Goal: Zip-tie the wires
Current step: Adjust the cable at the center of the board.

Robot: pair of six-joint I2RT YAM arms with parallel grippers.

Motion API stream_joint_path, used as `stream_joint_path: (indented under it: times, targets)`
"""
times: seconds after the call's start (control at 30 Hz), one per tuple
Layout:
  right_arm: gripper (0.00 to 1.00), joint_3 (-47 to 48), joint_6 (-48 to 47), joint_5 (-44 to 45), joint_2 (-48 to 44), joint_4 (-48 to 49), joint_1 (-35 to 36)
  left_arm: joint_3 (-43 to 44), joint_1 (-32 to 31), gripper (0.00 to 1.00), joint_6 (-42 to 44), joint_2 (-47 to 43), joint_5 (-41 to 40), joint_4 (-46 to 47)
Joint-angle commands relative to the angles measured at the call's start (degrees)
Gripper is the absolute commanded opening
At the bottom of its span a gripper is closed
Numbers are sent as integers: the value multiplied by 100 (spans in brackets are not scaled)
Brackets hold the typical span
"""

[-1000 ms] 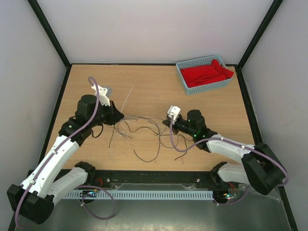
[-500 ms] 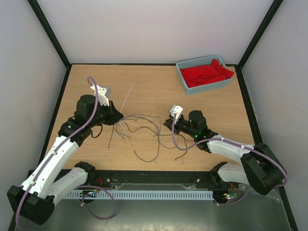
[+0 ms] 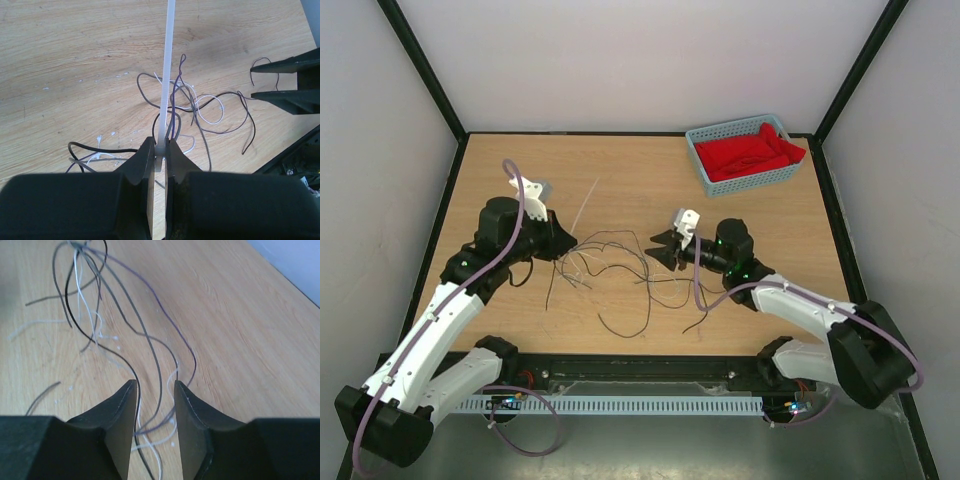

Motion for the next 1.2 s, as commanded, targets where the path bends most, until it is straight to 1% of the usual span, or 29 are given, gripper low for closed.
stream_joint_path:
  times: [0.0, 0.13, 0.27, 0.37, 0.57, 0.73, 0.77, 0.83, 0.9, 0.93, 0.97, 1.03, 1.17]
  targets:
    - [44, 565, 293, -697, 519, 565, 154, 164, 34, 0, 68, -28, 120, 75]
    - [45, 725, 184, -472, 947, 810, 741, 165, 34, 0, 18, -17, 150, 84]
    - [49, 839, 315, -488, 1351, 1133, 1047, 190, 34, 0, 17, 6, 181, 95]
    - [50, 975, 326, -434, 1600, 1189, 1240, 202, 34, 0, 24, 25, 183, 114]
    - [51, 1201, 394, -262, 2082, 1352, 1403, 156, 34, 0, 0, 34, 218, 151]
    - [50, 1308, 489, -324, 2355, 1501, 1432, 156, 34, 0, -21, 30, 247, 167]
    - [49, 1312, 508, -352, 2405, 1550, 1441, 156, 39, 0, -27, 26, 254, 170]
    - [40, 1364, 545, -412, 2493, 1571, 1463, 156, 34, 0, -26, 25, 247, 177]
    - [27, 1406, 578, -451, 2542, 1571, 1462, 151, 34, 0, -34, 15, 230, 167]
    - [17, 1402, 584, -444, 2534, 1561, 1469, 143, 34, 0, -37, 13, 203, 162]
    - [11, 1390, 586, -404, 2507, 1542, 1462, 134, 34, 0, -37, 1, 177, 161]
    - [0, 1338, 515, -285, 2368, 1413, 1468, 114, 35, 0, -26, -9, 88, 157]
    - [0, 1130, 235, 148, 1907, 836, 1465, 99, 55, 0, 24, 8, -8, 112]
